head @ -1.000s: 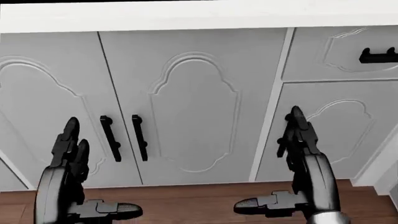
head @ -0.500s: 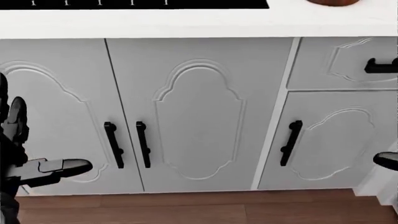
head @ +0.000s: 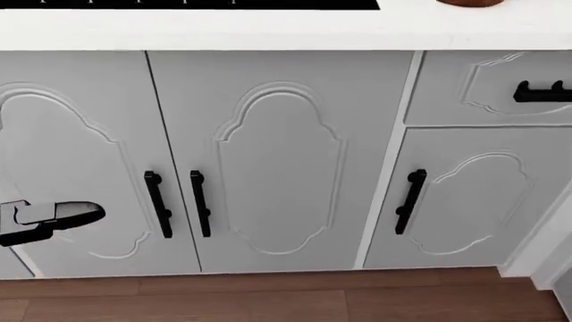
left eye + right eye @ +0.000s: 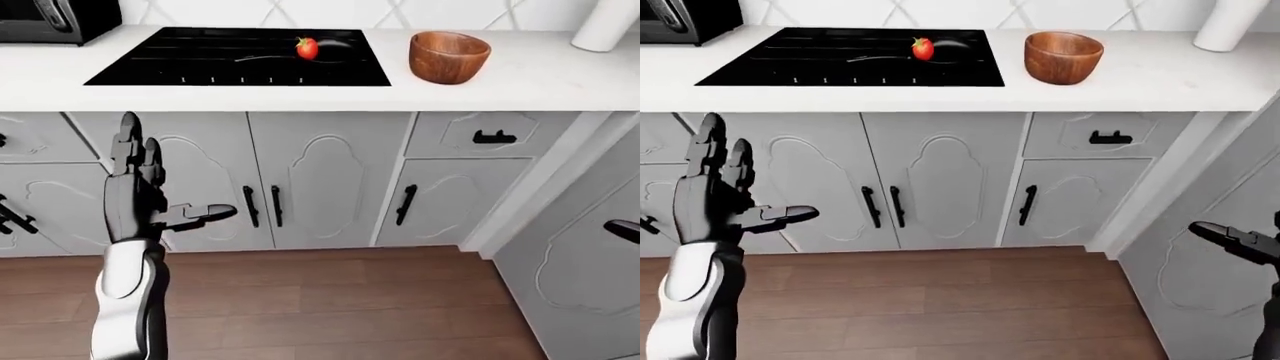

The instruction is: Pick the tomato from the pan and place it in the bowl.

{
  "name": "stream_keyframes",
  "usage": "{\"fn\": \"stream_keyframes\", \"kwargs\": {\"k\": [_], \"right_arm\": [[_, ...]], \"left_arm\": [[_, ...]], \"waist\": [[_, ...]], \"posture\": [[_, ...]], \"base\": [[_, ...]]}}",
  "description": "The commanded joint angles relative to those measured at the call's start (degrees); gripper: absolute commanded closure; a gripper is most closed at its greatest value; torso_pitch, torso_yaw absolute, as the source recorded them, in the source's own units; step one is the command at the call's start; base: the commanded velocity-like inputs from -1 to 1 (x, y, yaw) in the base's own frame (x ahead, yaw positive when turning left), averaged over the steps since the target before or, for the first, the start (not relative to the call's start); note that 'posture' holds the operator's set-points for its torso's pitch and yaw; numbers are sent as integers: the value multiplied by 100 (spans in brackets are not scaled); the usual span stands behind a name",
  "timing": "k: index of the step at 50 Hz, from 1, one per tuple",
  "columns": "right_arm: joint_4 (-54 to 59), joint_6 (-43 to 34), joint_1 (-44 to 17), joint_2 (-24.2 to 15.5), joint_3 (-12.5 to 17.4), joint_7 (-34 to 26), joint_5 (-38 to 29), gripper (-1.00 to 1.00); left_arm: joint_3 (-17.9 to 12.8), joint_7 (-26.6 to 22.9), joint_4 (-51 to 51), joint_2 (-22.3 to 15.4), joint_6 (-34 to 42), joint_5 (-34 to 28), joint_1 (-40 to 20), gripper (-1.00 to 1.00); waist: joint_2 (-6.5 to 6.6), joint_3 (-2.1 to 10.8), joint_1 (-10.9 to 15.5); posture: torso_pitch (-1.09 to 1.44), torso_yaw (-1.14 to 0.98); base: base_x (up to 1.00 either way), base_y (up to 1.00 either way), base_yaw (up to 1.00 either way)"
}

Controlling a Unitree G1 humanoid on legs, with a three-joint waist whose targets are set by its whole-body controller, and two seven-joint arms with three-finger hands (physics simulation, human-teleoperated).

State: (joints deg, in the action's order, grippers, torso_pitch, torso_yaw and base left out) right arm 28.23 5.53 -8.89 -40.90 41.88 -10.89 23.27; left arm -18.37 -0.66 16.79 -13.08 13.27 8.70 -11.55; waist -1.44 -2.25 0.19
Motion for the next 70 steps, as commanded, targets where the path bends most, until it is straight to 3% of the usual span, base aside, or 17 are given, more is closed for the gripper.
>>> {"fn": "stream_keyframes", "kwargs": {"k": [1,13,17,20,21,24,28,32,33,36,38,42,47,48,52,55,70], "right_arm": [[-207,217,-84,-214,106,3,70,-100],[-679,-124,19,-348,394,-14,111,-100],[-767,-169,33,-331,425,-13,88,-100],[-759,-199,22,-363,466,-36,88,-100],[-737,-190,13,-372,469,-41,85,-100],[-663,-134,8,-380,462,-65,74,-100],[-678,-157,-2,-413,459,-50,94,-100],[-651,-138,-14,-426,480,-42,118,-100],[-653,-123,-8,-421,480,-45,124,-100],[-668,-137,9,-429,505,-37,169,-100],[-661,-143,7,-440,509,-39,181,-100],[-728,-186,13,-432,507,-13,193,-100],[-780,-295,-18,-523,535,-39,229,-100],[-733,-273,-9,-541,583,-73,247,-100],[-735,-229,28,-485,590,-51,255,-100],[-734,-231,16,-492,583,-46,246,-100],[-831,-335,72,-586,741,-67,354,-100]], "left_arm": [[-49,3,286,-82,-190,-23,-146,-100],[-58,-40,497,-74,-195,-39,-142,-100],[-50,-60,435,-64,-243,-46,-150,-100],[-82,-45,470,-96,-185,-10,-199,-100],[-84,-35,466,-106,-175,-10,-217,-100],[-95,-14,501,-127,-131,13,-234,-100],[-83,-15,420,-134,-167,9,-252,-100],[-120,2,422,-174,-128,36,-284,-100],[-122,7,454,-176,-114,41,-276,-100],[-147,14,503,-201,-65,67,-291,-100],[-146,16,500,-204,-69,65,-289,-100],[-165,21,543,-227,-17,78,-304,-100],[-150,64,619,-251,109,88,-393,-100],[-121,71,633,-219,75,73,-360,-100],[-131,41,776,-218,176,79,-325,-100],[-130,44,720,-220,152,65,-351,-100],[-145,92,1040,-268,409,100,-423,-100]], "waist": [[-17,73,-5],[-62,-77,-6],[78,-28,-12],[380,-30,12],[196,4,36],[300,52,52],[148,30,117],[-258,98,167],[-239,134,124],[-367,-30,46],[-302,80,14],[-64,29,-11],[428,119,-83],[178,67,-103],[165,66,-36],[-69,24,35],[-88,50,4]], "posture": [[0,0],[0,0],[0,0],[0,0],[0,0],[0,0],[0,0],[0,0],[0,0],[0,0],[0,0],[0,0],[0,0],[0,0],[0,0],[0,0],[0,0]], "base": [[21,0,0],[25,0,0],[29,0,0],[30,0,0],[31,0,0],[31,0,0],[32,0,0],[32,0,0],[33,0,0],[23,0,0],[10,0,0],[7,0,0],[5,0,0],[0,0,0],[0,0,0],[0,0,0],[0,0,0]]}}
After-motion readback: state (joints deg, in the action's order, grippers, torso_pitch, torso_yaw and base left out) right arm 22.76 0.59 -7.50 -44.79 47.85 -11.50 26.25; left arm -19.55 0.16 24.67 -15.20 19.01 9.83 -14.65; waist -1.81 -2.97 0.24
